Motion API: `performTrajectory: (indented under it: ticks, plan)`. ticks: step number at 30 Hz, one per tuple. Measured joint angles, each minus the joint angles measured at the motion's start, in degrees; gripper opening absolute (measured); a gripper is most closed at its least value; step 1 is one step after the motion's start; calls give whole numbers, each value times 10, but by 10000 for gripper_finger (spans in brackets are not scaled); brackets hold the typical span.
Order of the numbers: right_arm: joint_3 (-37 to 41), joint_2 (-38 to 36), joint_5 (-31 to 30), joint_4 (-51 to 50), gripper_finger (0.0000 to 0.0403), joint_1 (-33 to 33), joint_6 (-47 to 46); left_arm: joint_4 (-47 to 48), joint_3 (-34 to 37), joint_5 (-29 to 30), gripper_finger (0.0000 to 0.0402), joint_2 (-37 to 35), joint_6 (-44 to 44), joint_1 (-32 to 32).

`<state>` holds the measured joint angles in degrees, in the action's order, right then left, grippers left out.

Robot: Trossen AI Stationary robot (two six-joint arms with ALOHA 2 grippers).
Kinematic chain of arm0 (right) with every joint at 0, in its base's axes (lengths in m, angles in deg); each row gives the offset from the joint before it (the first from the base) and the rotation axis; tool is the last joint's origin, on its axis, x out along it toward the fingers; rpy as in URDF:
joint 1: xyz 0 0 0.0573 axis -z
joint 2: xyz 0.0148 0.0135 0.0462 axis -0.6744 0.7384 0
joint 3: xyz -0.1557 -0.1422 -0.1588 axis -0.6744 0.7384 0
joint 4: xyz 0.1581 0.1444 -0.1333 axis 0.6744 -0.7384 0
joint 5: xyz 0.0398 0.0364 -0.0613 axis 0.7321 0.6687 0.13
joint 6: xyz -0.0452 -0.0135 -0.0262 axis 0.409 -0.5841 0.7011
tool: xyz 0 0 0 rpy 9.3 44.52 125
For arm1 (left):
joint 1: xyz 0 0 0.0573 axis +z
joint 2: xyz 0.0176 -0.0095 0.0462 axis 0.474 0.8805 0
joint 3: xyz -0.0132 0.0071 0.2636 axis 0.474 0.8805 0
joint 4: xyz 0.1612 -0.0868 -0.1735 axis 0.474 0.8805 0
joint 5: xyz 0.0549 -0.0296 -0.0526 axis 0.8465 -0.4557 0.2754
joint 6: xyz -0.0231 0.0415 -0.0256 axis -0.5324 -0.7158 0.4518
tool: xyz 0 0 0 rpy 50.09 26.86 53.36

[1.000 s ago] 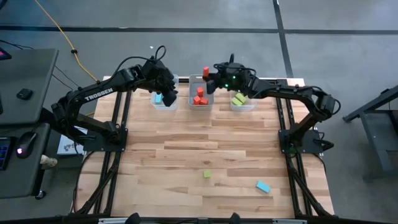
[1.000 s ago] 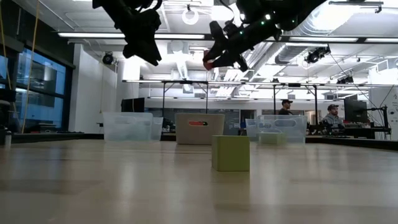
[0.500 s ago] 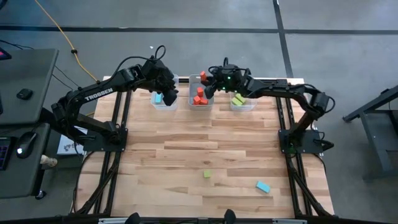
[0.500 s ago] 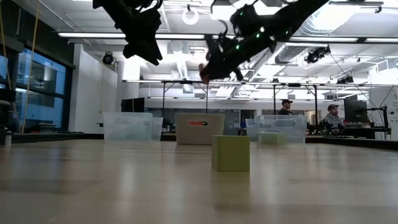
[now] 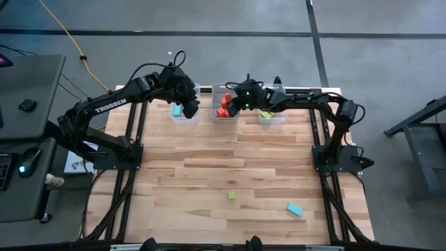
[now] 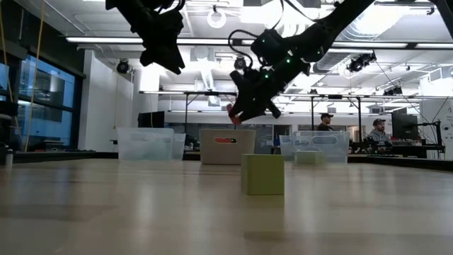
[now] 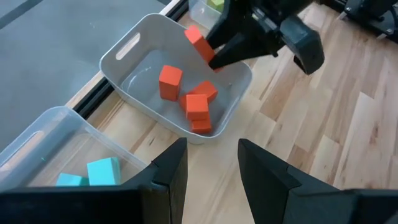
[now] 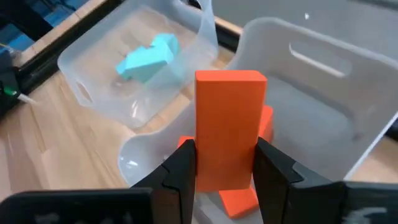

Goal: Sort & place blocks by color
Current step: Put the small orange rectangular block into the gray bin

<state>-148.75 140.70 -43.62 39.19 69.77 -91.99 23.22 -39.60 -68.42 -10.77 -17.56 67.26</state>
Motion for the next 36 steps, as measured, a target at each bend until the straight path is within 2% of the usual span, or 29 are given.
performTrajectory:
  ticks: [7, 13, 19, 29, 36]
  plan:
    - [-30, 36, 22, -43, 101, 0, -42, 0, 0, 17, 117, 0, 0, 0]
    - [-141, 92, 6, -187, 101, -5, -23, 0, 0, 18, 117, 0, 0, 0]
    - [-222, 107, -18, -281, 101, -4, 0, 0, 0, 20, 117, 0, 0, 0]
    - [-245, 107, -18, -346, 101, -4, -13, 0, 0, 22, 117, 0, 0, 0]
    - [-245, 118, -6, -354, 101, -4, -28, 0, 0, 22, 117, 0, 0, 0]
